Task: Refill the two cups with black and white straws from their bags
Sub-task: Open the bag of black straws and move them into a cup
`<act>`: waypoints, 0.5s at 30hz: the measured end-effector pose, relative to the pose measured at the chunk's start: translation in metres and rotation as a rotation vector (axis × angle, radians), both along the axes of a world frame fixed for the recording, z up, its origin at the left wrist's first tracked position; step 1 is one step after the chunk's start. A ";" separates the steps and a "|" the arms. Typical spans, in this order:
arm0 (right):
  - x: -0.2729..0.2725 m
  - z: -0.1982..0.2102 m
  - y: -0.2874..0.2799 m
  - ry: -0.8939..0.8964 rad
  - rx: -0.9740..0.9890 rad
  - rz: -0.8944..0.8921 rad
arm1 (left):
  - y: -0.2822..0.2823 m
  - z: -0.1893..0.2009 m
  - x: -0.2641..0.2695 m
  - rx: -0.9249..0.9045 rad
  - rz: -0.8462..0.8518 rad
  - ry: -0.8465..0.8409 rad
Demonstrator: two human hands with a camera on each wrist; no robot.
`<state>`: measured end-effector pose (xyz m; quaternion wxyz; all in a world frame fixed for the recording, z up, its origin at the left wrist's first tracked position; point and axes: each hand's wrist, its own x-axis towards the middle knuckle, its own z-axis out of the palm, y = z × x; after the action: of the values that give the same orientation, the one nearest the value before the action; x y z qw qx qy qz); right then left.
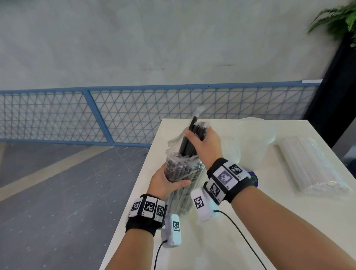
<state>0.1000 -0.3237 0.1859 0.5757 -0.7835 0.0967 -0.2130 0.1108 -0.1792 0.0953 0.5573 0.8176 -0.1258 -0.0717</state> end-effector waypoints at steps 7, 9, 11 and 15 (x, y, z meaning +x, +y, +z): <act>0.006 0.004 -0.018 -0.117 0.306 0.024 | 0.002 -0.005 0.005 0.044 0.028 0.001; 0.002 -0.005 -0.020 -0.130 0.411 0.142 | 0.003 -0.004 0.005 0.026 0.026 0.013; -0.003 -0.017 -0.022 -0.070 0.382 0.174 | 0.003 -0.003 0.005 0.003 -0.004 0.031; -0.008 -0.030 -0.018 -0.016 0.270 0.054 | -0.002 -0.002 0.004 0.010 -0.089 0.021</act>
<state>0.0916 -0.3415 0.1560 0.6822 -0.6995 0.0986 -0.1887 0.1145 -0.1810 0.0936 0.5506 0.8133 -0.1559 -0.1055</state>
